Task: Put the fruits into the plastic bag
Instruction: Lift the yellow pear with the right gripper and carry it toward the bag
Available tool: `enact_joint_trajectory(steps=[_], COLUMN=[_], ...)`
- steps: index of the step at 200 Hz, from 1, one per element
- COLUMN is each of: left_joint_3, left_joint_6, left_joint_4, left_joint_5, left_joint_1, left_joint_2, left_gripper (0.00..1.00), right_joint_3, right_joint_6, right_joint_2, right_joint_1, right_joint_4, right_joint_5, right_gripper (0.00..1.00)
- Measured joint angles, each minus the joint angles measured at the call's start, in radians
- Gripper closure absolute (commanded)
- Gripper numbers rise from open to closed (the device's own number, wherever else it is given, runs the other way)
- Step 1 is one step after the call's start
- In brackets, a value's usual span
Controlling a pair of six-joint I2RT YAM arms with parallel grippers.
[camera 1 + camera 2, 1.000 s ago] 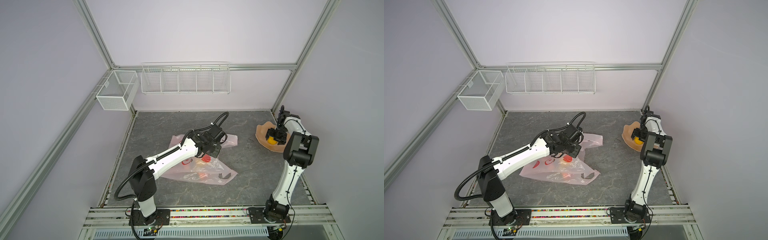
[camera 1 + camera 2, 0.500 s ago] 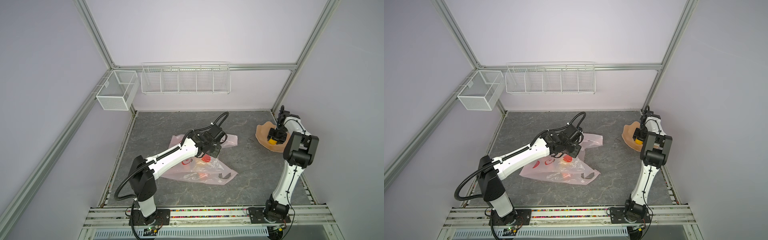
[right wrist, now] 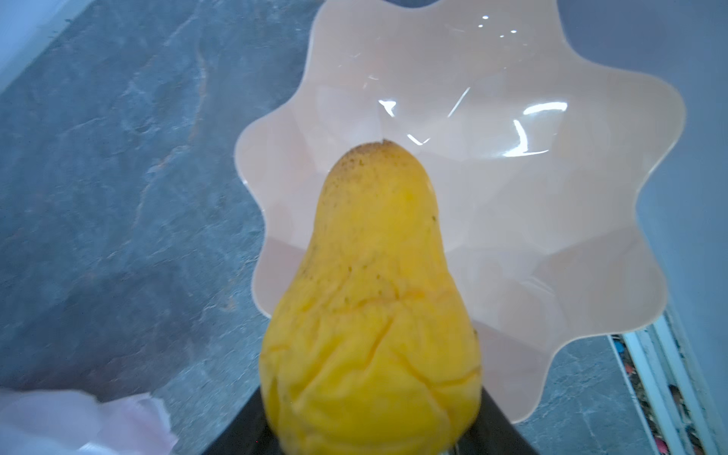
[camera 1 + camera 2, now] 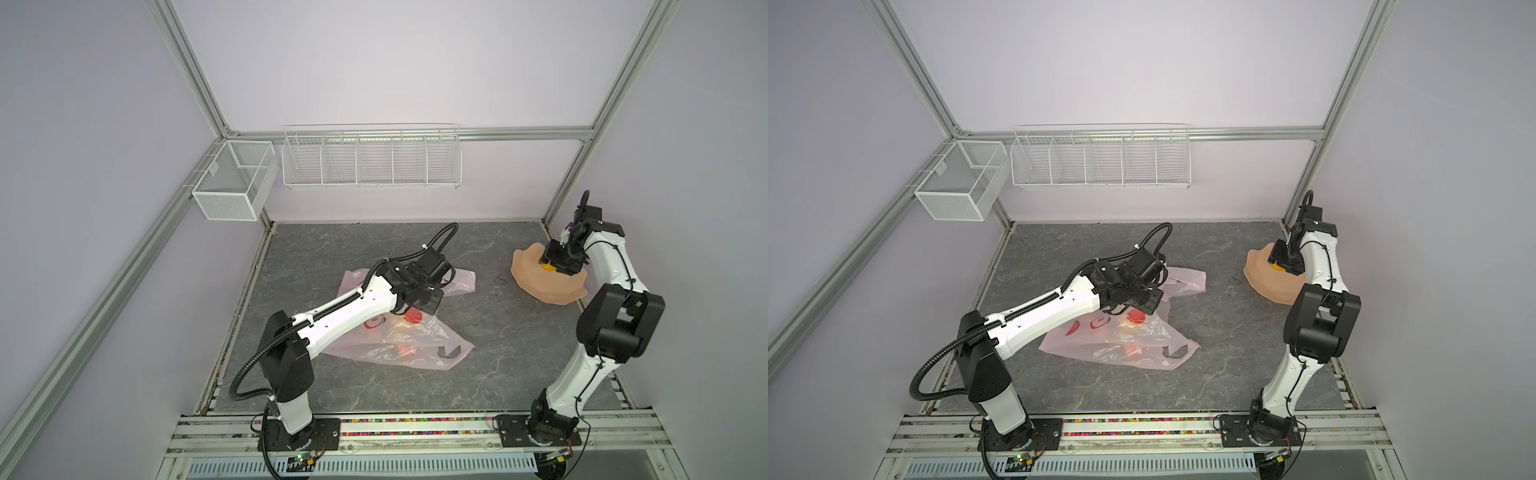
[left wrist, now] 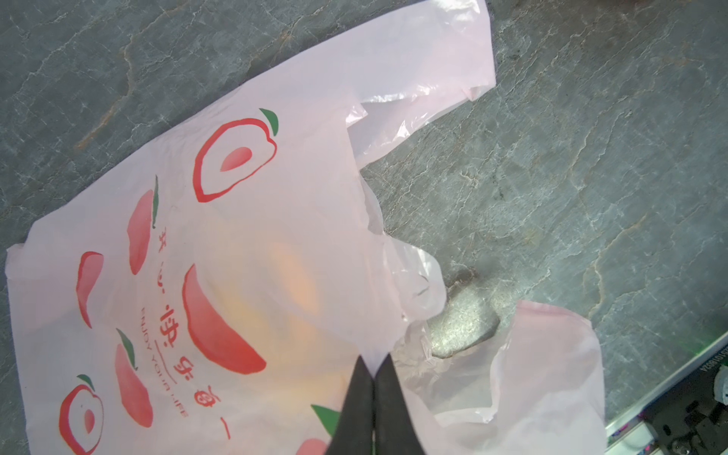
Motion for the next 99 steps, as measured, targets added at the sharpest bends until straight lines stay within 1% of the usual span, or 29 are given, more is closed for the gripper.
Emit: enact_joint_trajectory(steps=[34,56,77,99], left_joint_3=[0.011,0.013,0.013,0.014], left_joint_6=[0.004,0.005,0.008,0.012], left_joint_4=[-0.003,-0.003,-0.004,-0.004], left_joint_5=[0.000,0.000,0.000,0.000], left_joint_1=[0.000,0.000,0.000,0.000], left_joint_2=[0.008,0.008,0.008,0.009], left_gripper=[1.00,1.00,1.00,1.00], right_joint_3=[-0.066,-0.119,-0.192,-0.291], right_joint_6=[0.019,0.054,0.097,0.133], right_joint_2=[-0.035,-0.052,-0.087,-0.152], right_joint_1=[0.000,0.000,0.000,0.000], right_joint_4=[0.068,0.124,0.186,0.243], right_joint_5=[-0.189,-0.308,-0.422,-0.512], right_gripper=[0.63,0.64,0.66,0.66])
